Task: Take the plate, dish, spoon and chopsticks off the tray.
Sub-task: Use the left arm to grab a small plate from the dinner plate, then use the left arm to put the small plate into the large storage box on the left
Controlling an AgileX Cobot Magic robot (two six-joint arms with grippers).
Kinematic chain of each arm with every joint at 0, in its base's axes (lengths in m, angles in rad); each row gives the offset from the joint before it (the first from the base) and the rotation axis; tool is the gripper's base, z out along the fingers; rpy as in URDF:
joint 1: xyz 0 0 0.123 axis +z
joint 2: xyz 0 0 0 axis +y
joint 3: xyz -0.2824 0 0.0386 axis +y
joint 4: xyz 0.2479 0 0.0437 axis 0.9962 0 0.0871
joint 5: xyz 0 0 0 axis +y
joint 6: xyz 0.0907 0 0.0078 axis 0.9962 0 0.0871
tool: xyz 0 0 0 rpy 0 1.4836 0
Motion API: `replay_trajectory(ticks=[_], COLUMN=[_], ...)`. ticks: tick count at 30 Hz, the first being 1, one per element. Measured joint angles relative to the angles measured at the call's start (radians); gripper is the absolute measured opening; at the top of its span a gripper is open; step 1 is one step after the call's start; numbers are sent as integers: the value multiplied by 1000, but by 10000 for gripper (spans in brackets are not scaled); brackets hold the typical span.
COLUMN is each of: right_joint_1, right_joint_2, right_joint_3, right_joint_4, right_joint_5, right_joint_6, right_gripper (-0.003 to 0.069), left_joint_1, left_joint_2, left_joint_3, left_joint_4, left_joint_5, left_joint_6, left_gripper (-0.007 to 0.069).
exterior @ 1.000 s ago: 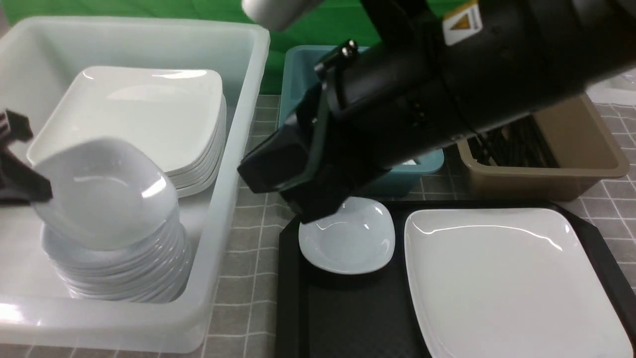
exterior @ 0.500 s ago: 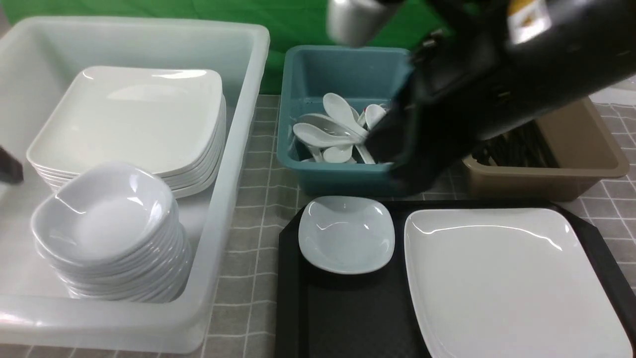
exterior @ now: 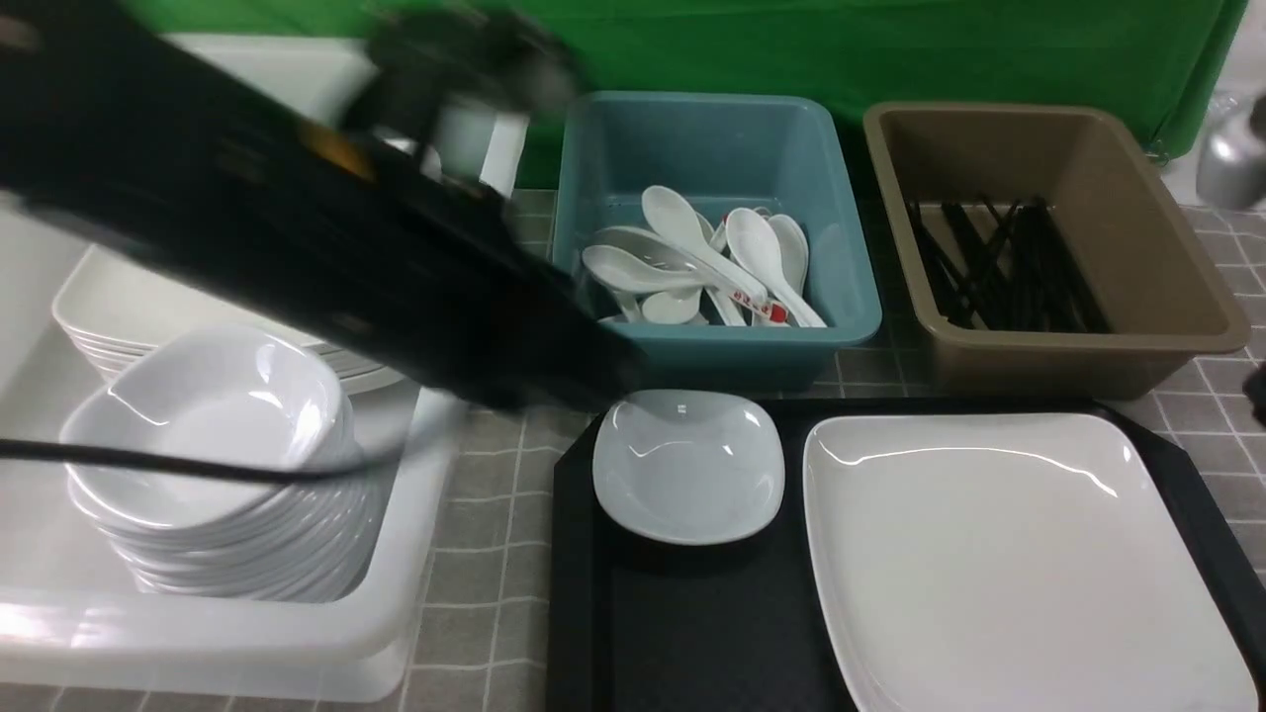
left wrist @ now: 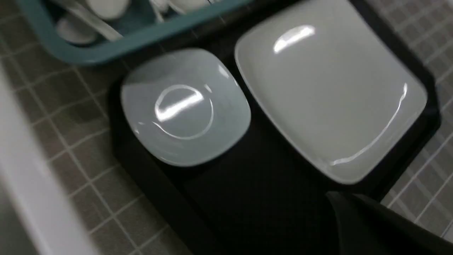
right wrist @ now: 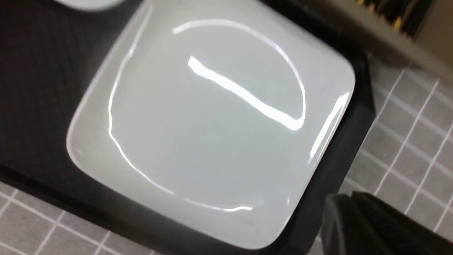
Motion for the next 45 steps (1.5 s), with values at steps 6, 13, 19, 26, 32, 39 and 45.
replay_trajectory(ticks=[6,13,19,26,32,39,45], right_joint_1=[-20,-21,-21,-21,-21,-21,-21], right_joint_2=[-19,-20,-20,-20,-20,-20,-20], right_joint_3=[111,111,111,111,111,99,10], right_joint_4=[21,122,324,509,522,528,531], right_joint_5=[-39,-46,-84,-104,-122,-125,-108], right_joint_6=[-2,-13,-128,-259,-271,-254,-225], right_gripper=[59,59,59,59,58,58,58], left_joint_1=[-203,-220,-220,-220,-221,-225,-223], left_joint_2=[305,493,556,615,633,621,514], left_joint_3=[-104,-137,-138,-138,-147,-180,-232], left_joint_4=[305,469,524,601,638,661,593], left_joint_5=[-17,-58,-127,-215,-233,-184,-20], left_joint_6=[-45,-52,-55,-51,-53,-72,-125], left_gripper=[59,288,480,533,414,100,23])
